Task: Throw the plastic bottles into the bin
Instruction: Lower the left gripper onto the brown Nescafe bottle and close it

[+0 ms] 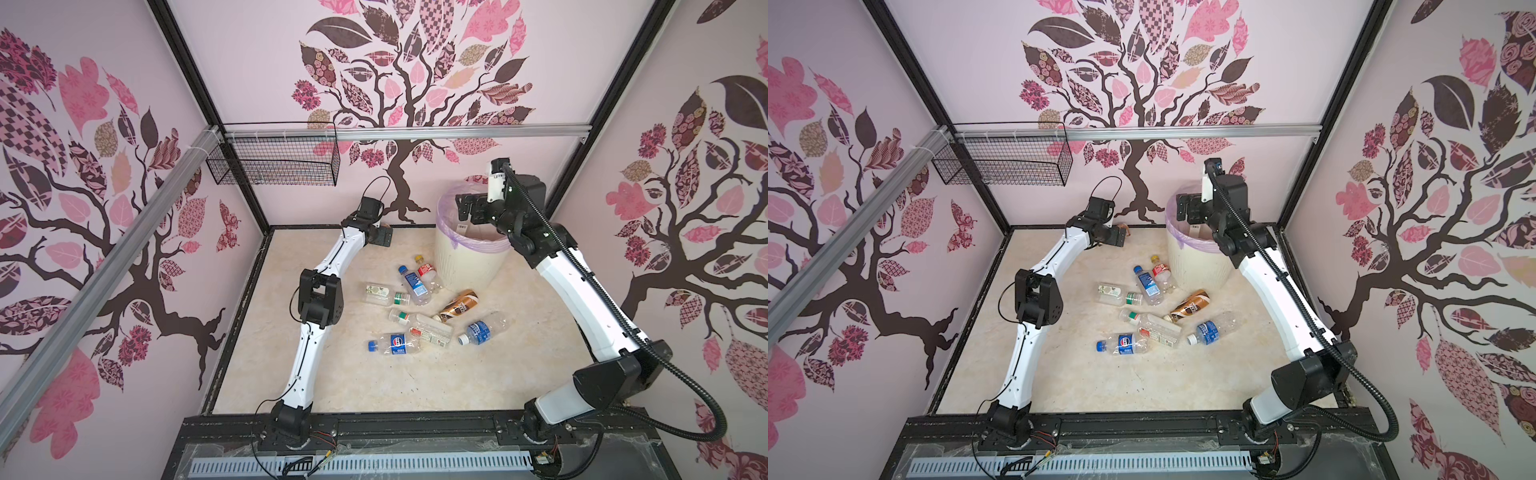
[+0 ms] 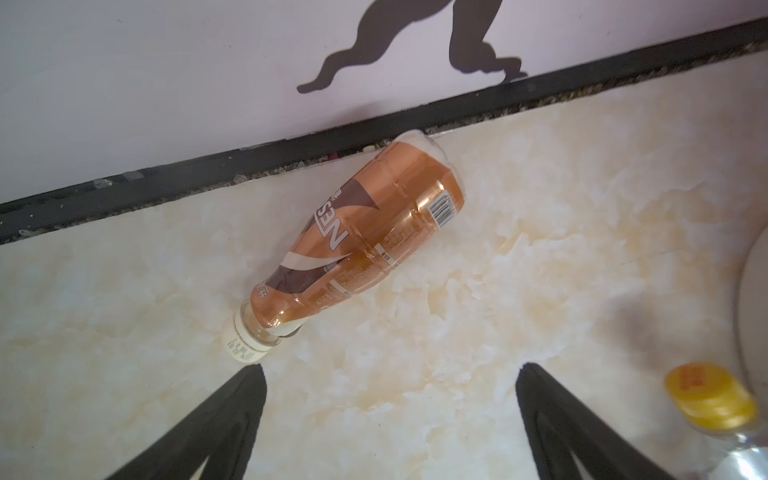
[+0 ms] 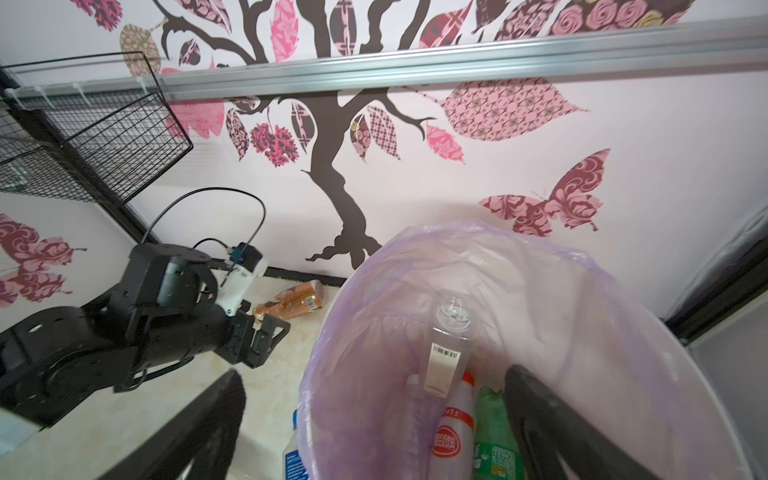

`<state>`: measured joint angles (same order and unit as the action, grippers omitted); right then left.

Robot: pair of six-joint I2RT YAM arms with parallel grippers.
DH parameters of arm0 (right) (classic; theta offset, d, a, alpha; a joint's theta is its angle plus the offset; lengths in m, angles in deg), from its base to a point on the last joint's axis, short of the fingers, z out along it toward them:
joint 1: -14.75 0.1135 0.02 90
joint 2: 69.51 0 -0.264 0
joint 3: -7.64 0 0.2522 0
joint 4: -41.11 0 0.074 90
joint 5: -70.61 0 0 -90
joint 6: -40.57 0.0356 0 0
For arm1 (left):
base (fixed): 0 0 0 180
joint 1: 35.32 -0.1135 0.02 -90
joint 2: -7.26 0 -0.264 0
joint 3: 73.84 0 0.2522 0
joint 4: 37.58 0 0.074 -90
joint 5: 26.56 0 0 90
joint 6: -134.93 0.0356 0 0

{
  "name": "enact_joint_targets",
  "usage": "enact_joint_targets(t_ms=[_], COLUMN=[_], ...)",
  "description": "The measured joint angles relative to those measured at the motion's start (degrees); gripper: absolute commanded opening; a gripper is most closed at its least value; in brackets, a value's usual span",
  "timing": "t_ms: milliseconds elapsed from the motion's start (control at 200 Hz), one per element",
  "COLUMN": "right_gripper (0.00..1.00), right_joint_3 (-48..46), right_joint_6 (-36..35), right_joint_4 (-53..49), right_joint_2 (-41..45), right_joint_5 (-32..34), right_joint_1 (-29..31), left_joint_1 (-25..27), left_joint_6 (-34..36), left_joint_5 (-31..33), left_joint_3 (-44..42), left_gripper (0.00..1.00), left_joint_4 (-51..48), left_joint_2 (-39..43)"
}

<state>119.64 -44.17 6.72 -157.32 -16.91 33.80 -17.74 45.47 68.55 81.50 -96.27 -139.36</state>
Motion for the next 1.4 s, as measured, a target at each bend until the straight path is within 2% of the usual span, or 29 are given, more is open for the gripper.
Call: enact_joint_targets(t_ms=[200,395,790,1400], right_gripper=[0.99,0.99,1.0,0.99], right_joint_3=[-0.17,-0.46,-0.46,-0.7], right_joint_6=[1.11,1.25,2.49,3.76], right_joint_4=[0.83,1.79,2.51,3.67], right_joint_2=[0.24,1.33,1.84,2.03], right_joint_5=[-1.77,-2.32,-2.36,-2.01], right_joint_1=[0.07,0.07,0.07,0.07], left_joint_1=[-0.04,-0.87,-6.95,-6.69], left_joint_6=[5.53,7.96,7.02,9.03], left_joint_5=[2.78,3.78,-0.02,-5.51], left_joint_3=[2.29,2.75,4.55,4.55], left_gripper=[0.98,0.98,0.98,0.94], left_joint_4=[1.44,4.2,4.04,0.61], left_joint_2=[-3.65,-4.52,-5.05,-6.67])
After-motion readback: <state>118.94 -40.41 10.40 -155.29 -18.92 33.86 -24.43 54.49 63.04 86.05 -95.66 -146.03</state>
